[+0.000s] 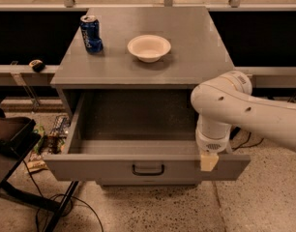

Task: Open top drawer

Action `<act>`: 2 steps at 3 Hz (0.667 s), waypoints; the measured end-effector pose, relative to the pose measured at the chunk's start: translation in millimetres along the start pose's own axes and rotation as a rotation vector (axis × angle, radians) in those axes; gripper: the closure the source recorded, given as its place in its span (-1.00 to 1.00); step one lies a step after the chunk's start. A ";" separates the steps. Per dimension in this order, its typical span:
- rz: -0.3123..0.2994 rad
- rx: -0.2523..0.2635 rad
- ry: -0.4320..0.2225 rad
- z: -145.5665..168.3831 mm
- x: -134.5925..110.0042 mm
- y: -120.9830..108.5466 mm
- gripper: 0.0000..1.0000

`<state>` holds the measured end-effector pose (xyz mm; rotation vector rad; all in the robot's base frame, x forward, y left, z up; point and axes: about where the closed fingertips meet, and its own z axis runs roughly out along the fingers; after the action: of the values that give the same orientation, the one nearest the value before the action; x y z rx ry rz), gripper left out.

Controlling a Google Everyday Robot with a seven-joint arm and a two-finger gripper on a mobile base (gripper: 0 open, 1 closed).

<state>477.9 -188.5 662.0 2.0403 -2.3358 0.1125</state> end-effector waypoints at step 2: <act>0.013 -0.010 0.019 -1.3 7.3 12.0 1.00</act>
Offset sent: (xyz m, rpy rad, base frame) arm -0.4036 -0.2364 0.0414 -0.3311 0.3125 -0.3980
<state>465.1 -194.1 663.5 2.0106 -2.3343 0.1191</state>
